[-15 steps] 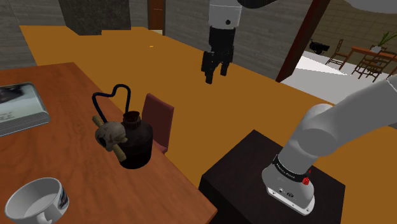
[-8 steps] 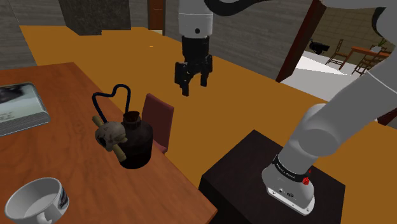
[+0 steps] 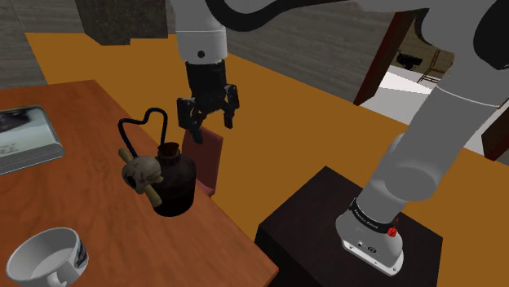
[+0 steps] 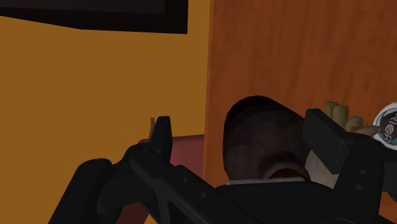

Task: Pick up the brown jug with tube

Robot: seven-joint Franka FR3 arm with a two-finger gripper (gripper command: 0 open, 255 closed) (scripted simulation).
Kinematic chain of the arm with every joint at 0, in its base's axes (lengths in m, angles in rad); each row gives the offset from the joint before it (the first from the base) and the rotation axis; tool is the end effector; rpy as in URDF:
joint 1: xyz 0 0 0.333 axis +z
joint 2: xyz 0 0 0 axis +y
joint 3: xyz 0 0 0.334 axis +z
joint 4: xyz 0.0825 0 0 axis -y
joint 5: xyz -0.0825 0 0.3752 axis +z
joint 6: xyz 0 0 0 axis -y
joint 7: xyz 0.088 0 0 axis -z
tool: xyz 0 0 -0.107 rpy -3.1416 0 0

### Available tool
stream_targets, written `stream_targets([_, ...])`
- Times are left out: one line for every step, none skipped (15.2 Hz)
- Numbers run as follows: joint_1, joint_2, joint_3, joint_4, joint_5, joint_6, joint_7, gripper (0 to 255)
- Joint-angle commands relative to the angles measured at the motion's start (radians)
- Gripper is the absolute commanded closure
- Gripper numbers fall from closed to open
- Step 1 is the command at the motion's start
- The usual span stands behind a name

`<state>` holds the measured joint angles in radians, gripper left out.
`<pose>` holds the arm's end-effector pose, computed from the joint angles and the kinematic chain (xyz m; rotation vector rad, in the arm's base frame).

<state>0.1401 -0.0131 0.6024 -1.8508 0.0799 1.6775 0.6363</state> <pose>0.3859 0.3665 0.5280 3.0789 0.1395 -0.2635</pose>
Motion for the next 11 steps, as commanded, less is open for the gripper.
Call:
stream_targets([0.023, 0.084, 0.025, 0.067, -0.029, -0.003, 0.061, 0])
stream_targets([0.039, 0.128, 0.034, 0.103, -0.046, -0.005, 0.090, 0])
stream_targets([0.056, 0.173, 0.042, 0.141, -0.063, -0.009, 0.118, 0])
stream_targets([0.074, 0.218, 0.048, 0.181, -0.082, -0.015, 0.145, 0])
stream_targets([0.095, 0.263, 0.052, 0.223, -0.100, -0.021, 0.171, 0])
stream_targets([0.118, 0.309, 0.054, 0.267, -0.118, -0.030, 0.196, 0])
stream_targets([0.143, 0.355, 0.054, 0.313, -0.136, -0.039, 0.220, 0])
stream_targets([0.169, 0.401, 0.053, 0.363, -0.153, -0.051, 0.242, 0])
stream_targets([0.196, 0.448, 0.051, 0.415, -0.170, -0.064, 0.263, 0])
stream_targets([0.215, 0.475, 0.048, 0.448, -0.179, -0.073, 0.274, 0])
stream_targets([0.214, 0.476, 0.046, 0.435, -0.179, -0.060, 0.272, 0])
